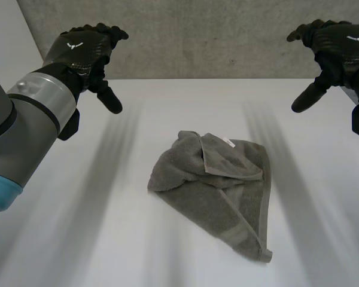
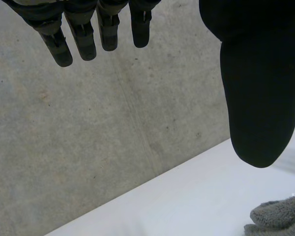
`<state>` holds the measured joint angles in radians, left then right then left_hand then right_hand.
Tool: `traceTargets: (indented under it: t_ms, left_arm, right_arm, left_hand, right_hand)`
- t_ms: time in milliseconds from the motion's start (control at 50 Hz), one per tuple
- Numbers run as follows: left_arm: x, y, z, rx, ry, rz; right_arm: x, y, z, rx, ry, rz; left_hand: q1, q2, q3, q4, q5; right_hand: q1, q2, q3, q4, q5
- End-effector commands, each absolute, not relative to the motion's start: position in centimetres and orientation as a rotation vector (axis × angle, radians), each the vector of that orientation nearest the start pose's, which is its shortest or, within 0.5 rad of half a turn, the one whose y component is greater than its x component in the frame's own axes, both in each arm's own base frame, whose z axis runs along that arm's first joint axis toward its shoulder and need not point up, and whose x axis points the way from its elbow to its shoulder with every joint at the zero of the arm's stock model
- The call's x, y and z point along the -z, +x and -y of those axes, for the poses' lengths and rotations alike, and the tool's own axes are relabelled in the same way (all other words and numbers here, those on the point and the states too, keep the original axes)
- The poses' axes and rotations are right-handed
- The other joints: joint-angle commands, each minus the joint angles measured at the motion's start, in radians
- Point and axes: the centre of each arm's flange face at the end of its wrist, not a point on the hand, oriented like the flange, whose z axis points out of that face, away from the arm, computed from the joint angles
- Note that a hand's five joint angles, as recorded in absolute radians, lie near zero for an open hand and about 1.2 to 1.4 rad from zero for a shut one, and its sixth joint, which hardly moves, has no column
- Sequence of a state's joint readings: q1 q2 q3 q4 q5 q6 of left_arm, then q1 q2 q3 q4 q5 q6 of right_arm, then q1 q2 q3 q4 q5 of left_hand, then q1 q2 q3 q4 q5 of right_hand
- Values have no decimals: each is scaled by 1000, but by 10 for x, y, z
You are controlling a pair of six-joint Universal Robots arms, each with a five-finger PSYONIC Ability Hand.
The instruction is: Fold the towel.
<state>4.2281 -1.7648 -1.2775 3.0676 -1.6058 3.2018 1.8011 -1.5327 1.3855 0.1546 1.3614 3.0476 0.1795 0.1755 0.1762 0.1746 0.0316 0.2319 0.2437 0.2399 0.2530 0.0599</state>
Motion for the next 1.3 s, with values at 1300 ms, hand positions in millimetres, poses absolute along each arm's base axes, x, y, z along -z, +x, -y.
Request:
traceTargets:
  t_ms: [1300]
  left_arm:
    - [-220,-345,114,2237,1120,-2653]
  right_arm:
    - [-291,282,321,1946,-847,-1741]
  left_hand:
    - [1049,1053,1052,1053,1022]
  right_hand:
    - [1164,1153,1156,1143,1162]
